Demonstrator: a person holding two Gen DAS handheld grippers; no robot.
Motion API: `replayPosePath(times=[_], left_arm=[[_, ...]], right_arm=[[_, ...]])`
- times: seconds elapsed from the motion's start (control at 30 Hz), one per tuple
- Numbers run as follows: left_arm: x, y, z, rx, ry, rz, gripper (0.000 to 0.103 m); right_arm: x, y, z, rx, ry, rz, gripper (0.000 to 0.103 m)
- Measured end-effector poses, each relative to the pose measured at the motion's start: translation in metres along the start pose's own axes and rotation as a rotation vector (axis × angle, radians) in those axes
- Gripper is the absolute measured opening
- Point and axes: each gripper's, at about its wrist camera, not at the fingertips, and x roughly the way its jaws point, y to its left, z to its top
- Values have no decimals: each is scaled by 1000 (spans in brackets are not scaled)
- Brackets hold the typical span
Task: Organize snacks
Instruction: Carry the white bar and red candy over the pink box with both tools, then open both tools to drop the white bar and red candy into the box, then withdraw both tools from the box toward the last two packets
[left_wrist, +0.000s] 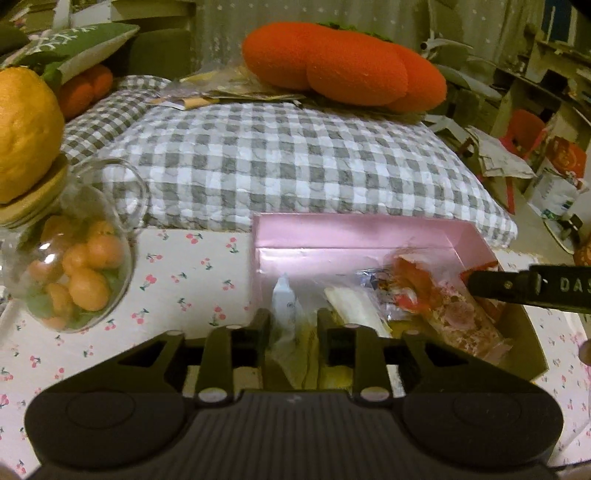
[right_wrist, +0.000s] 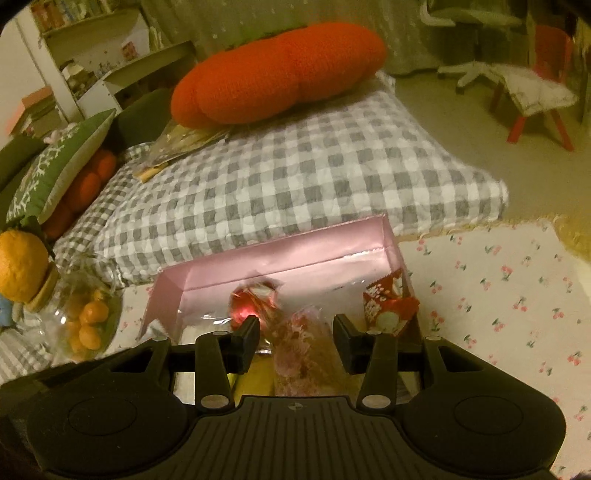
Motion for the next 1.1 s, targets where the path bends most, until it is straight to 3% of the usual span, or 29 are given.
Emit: replayPosePath(times=[0.13,0.2,0.5,0.8,1.1], left_arm=[[-7,0,0,12,-12,10,45],[-13,-1,-2,22,-22,10,62],[-40,-7,-17,56,-24,1,84],[-57,-21,-50,119,9,-10,92],[-70,-34,-87,175,68,-44,96]], right_arm=[[-10,6,-2,-53,-9,-24,71],[-17,8,-4,-71,-19,-25,75],[-51,2,-13,-62,-28,-52,88],[-81,-5,-37,-108,-27,-86,89],[-105,1,-69,-236,-35,-115,95]])
